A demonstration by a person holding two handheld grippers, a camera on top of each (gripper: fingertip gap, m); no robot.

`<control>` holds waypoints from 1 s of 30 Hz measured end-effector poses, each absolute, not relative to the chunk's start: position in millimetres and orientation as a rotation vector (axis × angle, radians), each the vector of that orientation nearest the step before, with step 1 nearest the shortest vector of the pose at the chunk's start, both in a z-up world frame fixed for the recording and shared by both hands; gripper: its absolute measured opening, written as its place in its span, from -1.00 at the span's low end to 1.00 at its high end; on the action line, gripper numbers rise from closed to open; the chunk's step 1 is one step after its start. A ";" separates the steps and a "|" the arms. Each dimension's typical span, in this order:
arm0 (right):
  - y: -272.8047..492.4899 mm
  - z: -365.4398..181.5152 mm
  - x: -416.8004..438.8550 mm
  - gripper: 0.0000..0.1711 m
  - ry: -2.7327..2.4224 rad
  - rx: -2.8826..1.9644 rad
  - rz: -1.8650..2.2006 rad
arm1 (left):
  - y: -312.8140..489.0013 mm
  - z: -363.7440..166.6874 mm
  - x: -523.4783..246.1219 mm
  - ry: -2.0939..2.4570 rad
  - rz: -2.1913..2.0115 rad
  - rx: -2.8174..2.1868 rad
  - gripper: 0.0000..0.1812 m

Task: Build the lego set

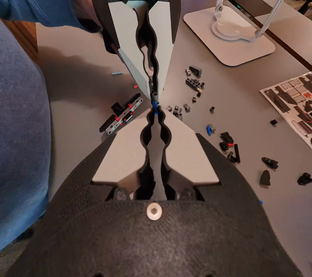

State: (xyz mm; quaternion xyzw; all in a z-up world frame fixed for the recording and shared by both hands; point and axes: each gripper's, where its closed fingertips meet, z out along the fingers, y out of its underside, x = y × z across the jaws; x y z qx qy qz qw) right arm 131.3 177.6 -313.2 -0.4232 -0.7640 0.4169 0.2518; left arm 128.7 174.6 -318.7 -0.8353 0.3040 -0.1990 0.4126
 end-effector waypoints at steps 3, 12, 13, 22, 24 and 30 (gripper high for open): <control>179.6 -314.1 131.0 -0.99 -2.095 -1.133 1.095 | 173.9 -317.9 129.9 0.791 -0.482 -2.108 -0.95; 179.1 -316.5 132.3 -0.99 -2.137 -1.045 1.023 | 173.7 -319.0 130.8 0.828 -0.502 -2.136 -0.95; 179.5 -316.7 132.1 -0.99 -2.140 -1.033 1.010 | 173.7 -319.1 130.8 0.825 -0.514 -2.138 -0.95; 177.5 -312.0 130.3 -1.00 -2.171 -0.881 0.874 | 172.0 -313.4 130.7 0.767 -0.729 -2.155 -0.95; 176.8 -313.3 130.1 -1.00 -2.187 -0.857 0.850 | 171.3 -314.5 130.5 0.772 -0.745 -2.163 -0.95; 176.1 -313.9 129.5 -1.00 -2.217 -0.814 0.809 | 170.2 -314.6 129.9 0.814 -0.742 -2.190 -0.95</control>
